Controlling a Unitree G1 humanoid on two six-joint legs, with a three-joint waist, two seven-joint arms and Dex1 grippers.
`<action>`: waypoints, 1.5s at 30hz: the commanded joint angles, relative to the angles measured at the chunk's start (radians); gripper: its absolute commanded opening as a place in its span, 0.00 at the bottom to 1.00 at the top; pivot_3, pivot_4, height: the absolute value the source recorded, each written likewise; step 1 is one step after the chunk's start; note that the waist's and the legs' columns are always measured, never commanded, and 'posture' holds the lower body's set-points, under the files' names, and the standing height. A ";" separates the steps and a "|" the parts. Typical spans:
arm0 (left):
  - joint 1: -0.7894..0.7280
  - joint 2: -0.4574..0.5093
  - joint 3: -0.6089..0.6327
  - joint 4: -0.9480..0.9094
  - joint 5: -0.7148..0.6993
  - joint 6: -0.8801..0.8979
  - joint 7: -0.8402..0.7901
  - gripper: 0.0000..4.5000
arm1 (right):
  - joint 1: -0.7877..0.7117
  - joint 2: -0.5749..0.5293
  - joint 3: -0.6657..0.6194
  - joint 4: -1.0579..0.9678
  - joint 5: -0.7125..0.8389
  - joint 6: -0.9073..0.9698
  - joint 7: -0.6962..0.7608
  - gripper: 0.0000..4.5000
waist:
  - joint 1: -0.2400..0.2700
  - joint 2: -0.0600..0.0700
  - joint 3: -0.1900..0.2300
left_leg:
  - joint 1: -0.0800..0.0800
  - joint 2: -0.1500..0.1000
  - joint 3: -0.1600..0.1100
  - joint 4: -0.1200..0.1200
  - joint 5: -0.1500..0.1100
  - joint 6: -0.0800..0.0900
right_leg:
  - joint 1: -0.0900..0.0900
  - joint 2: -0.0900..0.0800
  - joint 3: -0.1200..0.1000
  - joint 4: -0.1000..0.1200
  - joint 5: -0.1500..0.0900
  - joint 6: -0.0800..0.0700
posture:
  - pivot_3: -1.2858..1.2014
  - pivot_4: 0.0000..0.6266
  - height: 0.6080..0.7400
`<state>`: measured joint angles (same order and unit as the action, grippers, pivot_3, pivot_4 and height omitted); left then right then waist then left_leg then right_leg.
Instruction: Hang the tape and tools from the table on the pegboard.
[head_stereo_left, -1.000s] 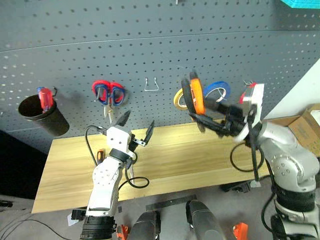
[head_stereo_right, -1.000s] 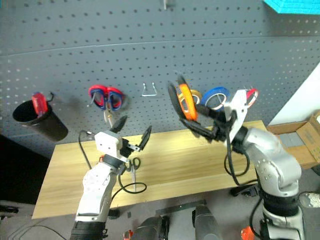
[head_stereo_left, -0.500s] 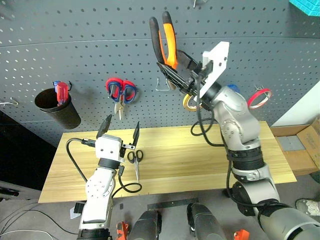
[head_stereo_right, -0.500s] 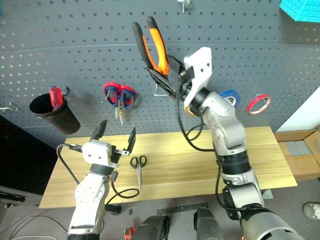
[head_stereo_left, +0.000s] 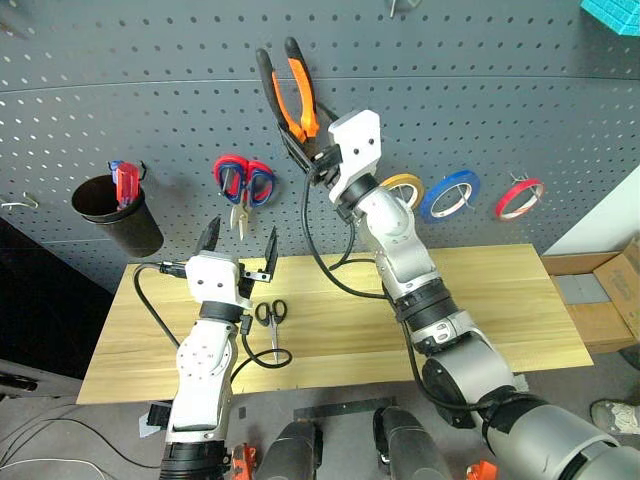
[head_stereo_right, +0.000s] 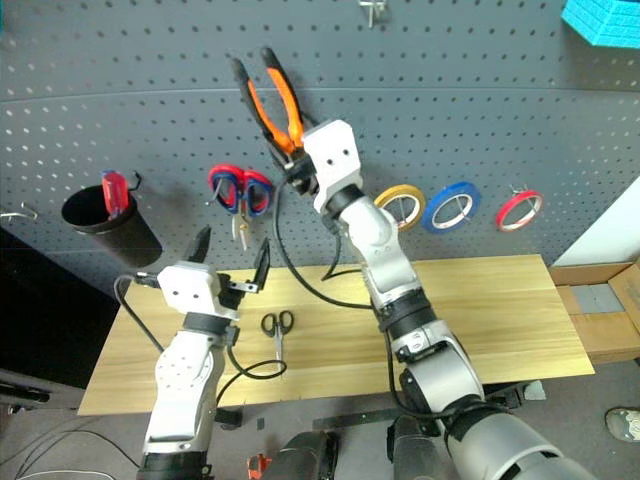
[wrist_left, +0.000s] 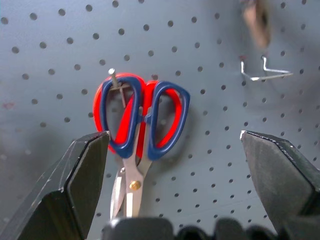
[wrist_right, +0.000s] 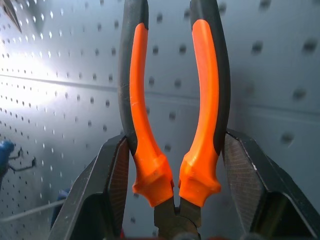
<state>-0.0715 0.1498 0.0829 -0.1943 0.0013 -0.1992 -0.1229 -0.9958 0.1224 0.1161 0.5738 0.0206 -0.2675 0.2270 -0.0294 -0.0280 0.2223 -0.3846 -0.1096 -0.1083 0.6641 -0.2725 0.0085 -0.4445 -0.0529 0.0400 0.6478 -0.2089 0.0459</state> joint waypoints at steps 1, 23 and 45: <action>0.011 -0.002 -0.003 -0.062 0.000 0.002 0.007 1.00 | -0.091 0.008 -0.053 0.042 -0.023 -0.087 -0.116 0.50 | 0.000 0.000 0.000 | 0.000 0.000 0.000 0.000 0.000 0.000 | 0.000 0.000 0.000 0.000 0.000 0.000 | 0.53 0.28 1.00; 0.046 0.024 0.012 -0.129 0.008 0.052 0.013 1.00 | -0.010 0.095 -0.020 0.230 -0.066 -0.180 -0.242 0.50 | 0.003 0.000 -0.003 | 0.002 0.000 0.000 0.000 0.000 -0.001 | 0.001 0.000 0.000 0.001 0.001 -0.002 | 0.55 0.27 1.00; 0.016 0.061 0.023 -0.093 -0.025 0.276 -0.019 1.00 | 0.105 0.041 0.038 0.076 -0.059 -0.068 -0.207 1.00 | 0.004 0.000 -0.004 | 0.004 0.000 0.000 0.002 0.001 -0.001 | 0.004 0.000 0.000 0.001 0.003 -0.003 | 0.53 0.30 1.00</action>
<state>-0.0513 0.1974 0.1025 -0.2686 -0.0094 0.0340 -0.1339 -0.9243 0.1303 0.1434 0.7286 -0.0542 -0.3619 -0.0055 -0.0256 -0.0278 0.2182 -0.3805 -0.1099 -0.1087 0.6654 -0.2713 0.0078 -0.4406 -0.0527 0.0399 0.6486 -0.2063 0.0425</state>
